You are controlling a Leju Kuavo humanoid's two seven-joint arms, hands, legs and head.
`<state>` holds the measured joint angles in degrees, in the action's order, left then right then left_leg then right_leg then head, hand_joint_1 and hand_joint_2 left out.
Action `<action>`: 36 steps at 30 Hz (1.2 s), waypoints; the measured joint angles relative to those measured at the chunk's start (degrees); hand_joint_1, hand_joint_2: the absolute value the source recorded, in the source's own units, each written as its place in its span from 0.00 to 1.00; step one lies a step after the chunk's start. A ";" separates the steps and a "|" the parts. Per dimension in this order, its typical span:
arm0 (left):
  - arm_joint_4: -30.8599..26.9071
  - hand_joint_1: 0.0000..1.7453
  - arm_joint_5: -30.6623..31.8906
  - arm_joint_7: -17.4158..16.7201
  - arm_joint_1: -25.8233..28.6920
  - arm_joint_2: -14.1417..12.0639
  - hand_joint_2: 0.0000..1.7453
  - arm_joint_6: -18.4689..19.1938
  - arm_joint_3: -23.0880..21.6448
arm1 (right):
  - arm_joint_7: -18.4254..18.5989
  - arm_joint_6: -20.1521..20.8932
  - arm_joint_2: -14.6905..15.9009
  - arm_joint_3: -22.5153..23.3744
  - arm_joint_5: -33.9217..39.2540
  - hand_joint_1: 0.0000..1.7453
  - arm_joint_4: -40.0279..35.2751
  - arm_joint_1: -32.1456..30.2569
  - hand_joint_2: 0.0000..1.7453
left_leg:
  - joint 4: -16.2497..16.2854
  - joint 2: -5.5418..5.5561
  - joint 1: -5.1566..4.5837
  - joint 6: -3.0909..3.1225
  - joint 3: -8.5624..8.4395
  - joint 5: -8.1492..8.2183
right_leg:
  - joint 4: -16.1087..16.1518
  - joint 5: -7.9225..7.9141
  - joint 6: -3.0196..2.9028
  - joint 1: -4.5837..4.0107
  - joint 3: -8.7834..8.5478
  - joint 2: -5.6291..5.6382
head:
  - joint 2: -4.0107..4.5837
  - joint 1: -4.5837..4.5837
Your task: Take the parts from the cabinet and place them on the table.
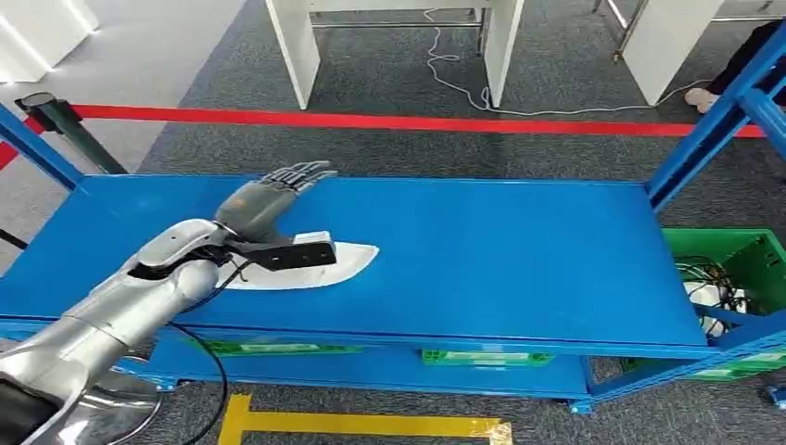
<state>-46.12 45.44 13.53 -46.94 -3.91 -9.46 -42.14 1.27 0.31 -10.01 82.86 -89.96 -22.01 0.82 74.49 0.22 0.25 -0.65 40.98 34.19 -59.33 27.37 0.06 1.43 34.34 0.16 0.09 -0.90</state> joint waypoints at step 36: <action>-0.43 0.00 -8.92 -2.97 -0.64 -3.21 1.00 19.27 -8.96 | 0.22 -0.37 -2.05 3.30 -0.09 0.00 -2.23 0.16 0.00 | -13.90 -0.08 -0.09 0.76 -6.38 -9.30 | 0.89 -0.10 -0.10 -0.23 -1.30 0.13 | 0.00 -0.11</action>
<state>-46.55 36.52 10.56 -47.57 -7.13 9.81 -51.10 1.49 -0.07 -12.07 86.16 -90.05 -24.24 0.99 60.59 0.15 0.15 0.11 34.60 24.89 -58.44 27.27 -0.04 1.20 33.04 0.28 0.09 -1.01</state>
